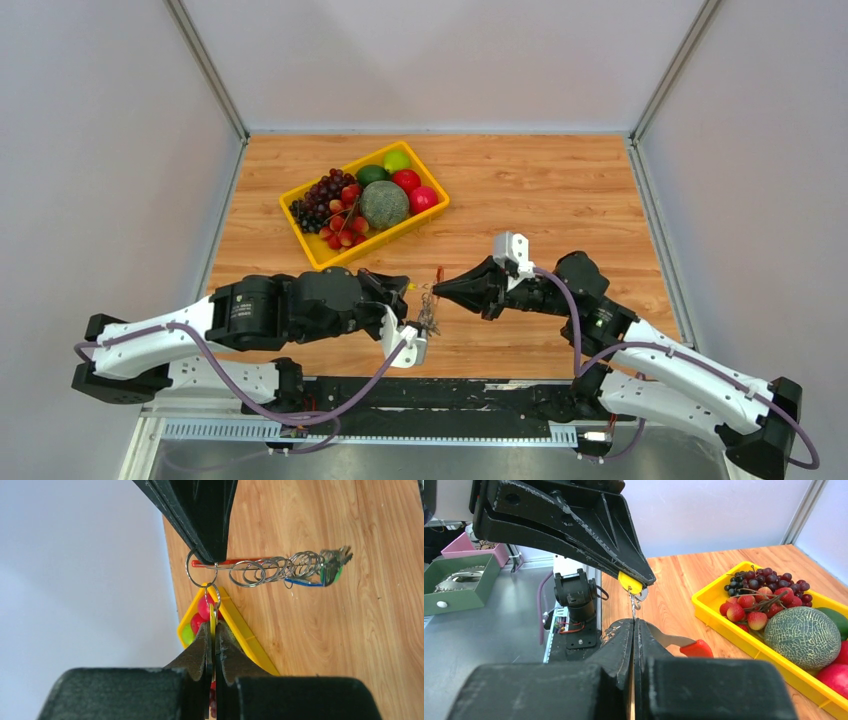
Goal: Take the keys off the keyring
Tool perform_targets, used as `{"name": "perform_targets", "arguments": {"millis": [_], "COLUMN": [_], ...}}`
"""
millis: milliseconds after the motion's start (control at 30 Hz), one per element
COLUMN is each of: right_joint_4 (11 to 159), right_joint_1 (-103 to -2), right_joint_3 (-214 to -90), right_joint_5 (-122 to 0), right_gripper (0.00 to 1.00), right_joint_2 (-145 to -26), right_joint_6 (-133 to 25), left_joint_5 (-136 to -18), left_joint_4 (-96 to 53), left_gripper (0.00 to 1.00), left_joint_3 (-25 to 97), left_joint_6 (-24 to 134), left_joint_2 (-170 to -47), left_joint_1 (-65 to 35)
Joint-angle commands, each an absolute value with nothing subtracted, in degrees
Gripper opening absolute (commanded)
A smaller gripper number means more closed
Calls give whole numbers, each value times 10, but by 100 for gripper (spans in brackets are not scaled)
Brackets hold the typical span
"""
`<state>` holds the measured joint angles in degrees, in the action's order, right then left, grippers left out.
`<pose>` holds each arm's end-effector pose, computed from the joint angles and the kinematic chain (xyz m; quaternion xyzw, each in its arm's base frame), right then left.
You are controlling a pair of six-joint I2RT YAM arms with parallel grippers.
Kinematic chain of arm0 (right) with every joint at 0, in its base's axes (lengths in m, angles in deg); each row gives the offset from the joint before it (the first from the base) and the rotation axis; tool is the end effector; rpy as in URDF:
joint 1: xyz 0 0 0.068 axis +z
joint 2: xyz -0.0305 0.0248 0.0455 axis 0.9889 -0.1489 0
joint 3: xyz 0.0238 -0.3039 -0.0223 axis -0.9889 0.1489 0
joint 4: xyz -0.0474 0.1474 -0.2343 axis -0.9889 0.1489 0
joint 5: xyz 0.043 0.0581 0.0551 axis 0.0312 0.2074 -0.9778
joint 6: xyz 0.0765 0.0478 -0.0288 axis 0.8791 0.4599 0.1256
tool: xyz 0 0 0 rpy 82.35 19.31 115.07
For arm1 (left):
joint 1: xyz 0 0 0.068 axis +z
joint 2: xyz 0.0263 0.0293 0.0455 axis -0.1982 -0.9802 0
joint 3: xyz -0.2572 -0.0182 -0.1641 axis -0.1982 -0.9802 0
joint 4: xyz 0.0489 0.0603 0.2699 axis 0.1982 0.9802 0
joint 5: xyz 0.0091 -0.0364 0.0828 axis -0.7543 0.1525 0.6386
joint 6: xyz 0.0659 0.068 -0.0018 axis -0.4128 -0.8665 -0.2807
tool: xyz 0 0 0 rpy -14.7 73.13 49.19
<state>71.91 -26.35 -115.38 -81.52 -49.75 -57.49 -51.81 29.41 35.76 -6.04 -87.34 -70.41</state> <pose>0.0985 0.2121 0.3706 -0.4471 0.5053 0.4941 0.5483 0.0547 -0.2068 0.4140 0.7551 0.4172 -0.0125 0.5056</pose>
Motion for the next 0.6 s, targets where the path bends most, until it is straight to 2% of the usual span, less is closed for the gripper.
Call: {"name": "perform_targets", "arguments": {"millis": [0,400,567], "right_joint_4": [697,702,706], "right_joint_1": [-263,-263,-263], "right_joint_3": [-1152,-1150,-1156], "right_joint_5": [-796,-787,-842], "right_gripper": [0,0,0], "right_joint_2": [-474,-481,-496], "right_joint_6": [-563,-557,-564], "left_joint_5": [-526,-524,-490], "left_joint_4": [269,265,263], "left_gripper": [0,0,0], "left_joint_3": [357,355,356], "left_joint_6": [-32,-31,-32], "left_joint_2": [-862,-861,-864], "left_joint_1": [-708,-708,-708]}}
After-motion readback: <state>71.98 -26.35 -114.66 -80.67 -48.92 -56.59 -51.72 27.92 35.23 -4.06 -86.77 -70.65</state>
